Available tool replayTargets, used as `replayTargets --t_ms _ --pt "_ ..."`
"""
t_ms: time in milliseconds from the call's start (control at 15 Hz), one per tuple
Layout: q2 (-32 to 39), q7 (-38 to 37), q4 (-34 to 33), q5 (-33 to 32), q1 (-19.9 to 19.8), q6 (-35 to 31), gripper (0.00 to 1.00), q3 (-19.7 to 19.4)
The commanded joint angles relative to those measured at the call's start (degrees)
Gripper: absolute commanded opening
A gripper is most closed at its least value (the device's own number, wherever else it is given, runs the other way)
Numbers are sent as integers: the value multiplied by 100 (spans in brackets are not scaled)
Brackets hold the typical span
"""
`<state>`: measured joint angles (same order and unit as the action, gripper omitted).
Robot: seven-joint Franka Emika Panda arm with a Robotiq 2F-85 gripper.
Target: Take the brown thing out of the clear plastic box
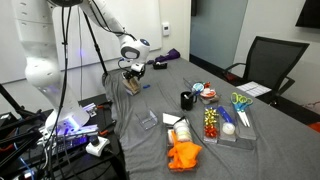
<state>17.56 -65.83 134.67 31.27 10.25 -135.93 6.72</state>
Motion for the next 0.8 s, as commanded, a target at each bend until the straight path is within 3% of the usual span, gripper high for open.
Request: replayTargets --t_ms 0,333,400,733 --pt "74 -8 -136 -19 -36 192 100 36" --pt "13 67 -201 -32 -71 662 100 40" --pt "1 8 -110 -5 -18 421 100 33" --pt "1 9 -138 -4 -19 524 100 31"
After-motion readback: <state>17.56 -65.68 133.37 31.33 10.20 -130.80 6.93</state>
